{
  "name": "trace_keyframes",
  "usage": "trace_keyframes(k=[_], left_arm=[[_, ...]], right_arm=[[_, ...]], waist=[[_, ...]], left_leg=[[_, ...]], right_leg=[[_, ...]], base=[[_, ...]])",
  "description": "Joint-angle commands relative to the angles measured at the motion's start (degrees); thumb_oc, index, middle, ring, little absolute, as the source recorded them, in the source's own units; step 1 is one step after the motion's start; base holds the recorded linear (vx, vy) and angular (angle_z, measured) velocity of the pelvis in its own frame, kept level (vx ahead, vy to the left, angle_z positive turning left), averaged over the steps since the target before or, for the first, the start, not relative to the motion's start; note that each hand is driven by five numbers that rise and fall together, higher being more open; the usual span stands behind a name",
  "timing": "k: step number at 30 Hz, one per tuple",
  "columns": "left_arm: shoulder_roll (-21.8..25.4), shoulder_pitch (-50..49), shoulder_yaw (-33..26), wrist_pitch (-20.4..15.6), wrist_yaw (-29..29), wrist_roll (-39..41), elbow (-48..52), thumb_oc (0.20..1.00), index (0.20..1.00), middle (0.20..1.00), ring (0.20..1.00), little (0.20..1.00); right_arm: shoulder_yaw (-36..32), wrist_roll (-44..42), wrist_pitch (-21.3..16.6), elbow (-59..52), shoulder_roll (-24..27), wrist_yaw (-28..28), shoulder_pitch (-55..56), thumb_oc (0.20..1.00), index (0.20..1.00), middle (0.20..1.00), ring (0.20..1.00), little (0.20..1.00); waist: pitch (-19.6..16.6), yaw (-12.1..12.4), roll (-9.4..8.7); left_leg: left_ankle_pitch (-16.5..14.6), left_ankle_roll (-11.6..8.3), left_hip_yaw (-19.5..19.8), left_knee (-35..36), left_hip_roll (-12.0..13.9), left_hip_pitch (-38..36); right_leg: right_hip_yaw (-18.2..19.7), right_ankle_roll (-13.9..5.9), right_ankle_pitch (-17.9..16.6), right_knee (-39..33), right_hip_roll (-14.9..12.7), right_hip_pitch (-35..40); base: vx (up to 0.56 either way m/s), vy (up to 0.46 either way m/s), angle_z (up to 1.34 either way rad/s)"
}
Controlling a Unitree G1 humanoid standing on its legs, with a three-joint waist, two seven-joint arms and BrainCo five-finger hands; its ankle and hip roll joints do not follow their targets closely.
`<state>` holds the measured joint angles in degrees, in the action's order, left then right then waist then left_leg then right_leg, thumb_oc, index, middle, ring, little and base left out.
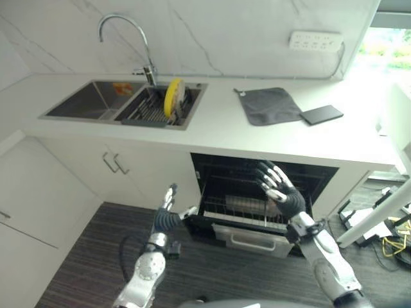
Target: Place the dishes in the dishwasher.
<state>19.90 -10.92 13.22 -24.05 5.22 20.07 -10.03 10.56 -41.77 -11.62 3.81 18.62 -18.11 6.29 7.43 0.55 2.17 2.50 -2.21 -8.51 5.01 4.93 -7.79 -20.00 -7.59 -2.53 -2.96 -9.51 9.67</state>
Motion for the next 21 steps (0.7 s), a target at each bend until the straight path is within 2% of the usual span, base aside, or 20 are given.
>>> trace_keyframes(k=[1,2,3,4,5,7,8,9,10,11,14,16,17,18,19,21], left_arm=[[1.8,5.8,-1.8,-4.2,-5.9,8.1,2.1,1.0,1.0,1.0,1.0,1.0],[1.5,6.4,-2.4,-4.2,-7.4,9.8,2.3,1.0,1.0,1.0,1.0,1.0],[1.4,7.3,-2.2,-4.1,-6.4,6.3,3.5,1.0,1.0,1.0,1.0,1.0],[1.6,7.9,-1.9,-4.2,-6.8,5.0,4.2,1.0,1.0,1.0,1.0,1.0],[1.5,8.3,-1.9,-4.1,-7.5,4.5,5.3,1.0,1.0,1.0,1.0,1.0],[1.5,9.9,-1.6,-4.5,-7.3,4.3,5.3,1.0,1.0,1.0,1.0,1.0],[1.7,10.8,-1.3,-4.4,-6.9,4.6,5.1,1.0,1.0,1.0,1.0,1.0],[1.8,11.8,-1.3,-3.7,-5.7,4.6,5.2,1.0,1.0,1.0,1.0,1.0],[1.7,12.2,-1.4,-3.5,-5.5,4.7,5.2,1.0,1.0,1.0,1.0,1.0],[1.7,12.5,-1.9,-3.3,-6.4,5.5,5.3,1.0,1.0,1.0,1.0,1.0],[2.9,11.7,-3.6,-2.2,-10.1,6.5,5.5,1.0,1.0,1.0,1.0,1.0],[4.2,10.6,-4.5,-2.9,-11.1,3.7,6.0,1.0,1.0,1.0,1.0,1.0],[4.4,10.1,-4.9,-3.2,-11.0,3.3,6.4,1.0,1.0,1.0,1.0,1.0],[4.7,9.2,-5.8,-3.9,-10.4,2.2,7.0,1.0,1.0,1.0,1.0,1.0],[5.0,8.7,-6.6,-3.7,-9.7,1.2,8.0,1.0,1.0,1.0,1.0,1.0],[5.9,9.0,-7.8,-2.0,-9.5,0.2,9.4,1.0,1.0,1.0,1.0,1.0]], right_arm=[[-0.8,-2.8,-2.9,-3.7,-0.5,-2.3,-6.0,1.0,1.0,1.0,1.0,1.0],[-1.5,-1.9,-2.9,-4.3,-0.5,-2.0,-6.0,1.0,1.0,1.0,1.0,1.0],[-2.6,-0.7,-2.9,-5.8,0.3,-1.4,-6.3,1.0,1.0,1.0,1.0,1.0],[-3.0,-0.5,-3.3,-6.2,1.2,-1.2,-6.5,1.0,1.0,1.0,1.0,1.0],[-3.4,-0.9,-3.5,-5.7,2.2,-1.1,-7.6,1.0,1.0,1.0,1.0,1.0],[-3.3,-2.0,-4.1,-3.9,3.5,-1.0,-10.9,1.0,1.0,1.0,1.0,1.0],[-3.0,-2.0,-4.4,-3.1,3.4,-1.1,-12.0,1.0,1.0,1.0,1.0,1.0],[-2.9,-1.7,-4.6,-2.7,2.9,-1.4,-12.6,1.0,1.0,1.0,1.0,1.0],[-3.1,-1.7,-4.4,-2.9,2.9,-1.8,-12.4,1.0,1.0,1.0,1.0,1.0],[-3.7,-2.7,-3.6,-4.0,2.9,-2.6,-11.6,1.0,1.0,1.0,1.0,1.0],[-6.3,-5.6,-3.3,-6.5,1.5,-2.9,-7.5,1.0,1.0,1.0,1.0,1.0],[-7.9,-5.0,-4.5,-6.2,-0.9,-5.5,-5.3,1.0,1.0,1.0,1.0,1.0],[-8.1,-4.7,-4.4,-6.3,-1.4,-6.2,-5.0,1.0,1.0,1.0,1.0,1.0],[-8.1,-4.7,-4.0,-6.5,-1.8,-7.2,-5.0,1.0,1.0,1.0,1.0,1.0],[-8.1,-4.8,-3.5,-6.9,-1.8,-7.5,-4.9,1.0,1.0,1.0,1.0,1.0],[-7.6,-5.7,-3.1,-8.2,-1.3,-6.8,-4.8,1.0,1.0,1.0,1.0,1.0]], waist=[[3.4,-0.1,-0.1],[3.6,-0.8,-0.27],[4.6,-1.2,-1.43],[5.6,-0.9,-1.9],[6.8,-0.2,-1.6],[8.0,0.2,-0.57],[8.1,0.3,0.08],[8.2,0.4,0.95],[8.2,0.2,1.16],[7.9,-0.1,1.37],[6.5,-1.4,1.06],[6.5,-0.8,0.25],[6.6,-0.5,0.16],[6.5,0.1,0.35],[6.5,0.6,0.63],[6.2,0.5,1.14]], left_leg=[[-6.1,-0.27,-4.1,-6.5,1.4,-0.8],[-7.2,-0.26,-5.1,-10.0,1.4,0.1],[-10.6,0.55,-7.2,-19.7,1.2,3.6],[-9.9,0.15,-5.1,-26.7,1.3,7.8],[-8.0,-0.45,-1.5,-30.7,1.1,11.4],[-5.8,-0.93,0.2,-27.2,3.0,11.7],[-4.0,-1.85,1.0,-23.7,4.7,10.9],[-0.7,-3.32,2.6,-18.8,6.9,9.6],[0.0,-3.64,2.7,-17.0,7.6,8.8],[-0.6,-3.6,2.6,-14.5,8.0,7.8],[-3.9,-2.53,-0.2,-12.4,5.9,5.7],[-6.0,-0.62,-1.7,-11.9,2.9,4.8],[-6.3,-0.21,-2.6,-11.3,2.3,4.3],[-6.5,0.47,-4.8,-9.7,2.0,3.3],[-6.6,1.07,-6.3,-8.4,1.7,2.5],[-6.7,2.22,-7.7,-6.9,1.0,2.1]], right_leg=[[0.9,2.41,7.9,6.5,1.5,-0.8],[1.2,2.97,8.6,8.0,1.6,-1.4],[0.9,3.98,9.1,10.3,0.1,-2.2],[1.3,4.7,9.3,11.3,-0.2,-2.6],[2.5,5.19,9.8,13.3,0.1,-3.4],[4.1,5.13,10.9,16.1,0.2,-5.5],[4.6,4.83,11.3,16.7,0.1,-5.8],[5.4,4.01,11.6,16.9,-0.5,-5.5],[5.5,3.52,11.6,16.8,-1.2,-5.3],[5.5,2.46,11.4,16.9,-2.7,-5.4],[3.9,-1.23,8.5,15.9,-7.9,-5.3],[2.1,-2.56,3.3,16.0,-10.9,-6.5],[1.0,-2.77,2.3,16.1,-11.3,-6.9],[-1.8,-2.92,1.8,16.9,-11.5,-7.8],[-3.4,-2.96,2.5,18.9,-11.1,-8.5],[-4.3,-2.03,5.9,22.6,-7.1,-10.1]], base=[[0.0,0.0,0.0],[-0.01,0.052,0.08],[-0.05,0.082,0.24],[-0.11,0.146,0.48],[-0.13,0.213,0.86],[-0.09,0.385,0.42],[0.07,0.607,-0.36],[0.12,0.606,-0.37],[0.13,0.649,-0.28],[0.1,0.563,-0.27],[0.07,0.521,-0.06],[0.03,0.329,0.14],[-0.01,0.29,-0.14],[-0.04,0.267,-0.51],[-0.04,0.324,-0.8],[-0.01,0.235,-0.79]])
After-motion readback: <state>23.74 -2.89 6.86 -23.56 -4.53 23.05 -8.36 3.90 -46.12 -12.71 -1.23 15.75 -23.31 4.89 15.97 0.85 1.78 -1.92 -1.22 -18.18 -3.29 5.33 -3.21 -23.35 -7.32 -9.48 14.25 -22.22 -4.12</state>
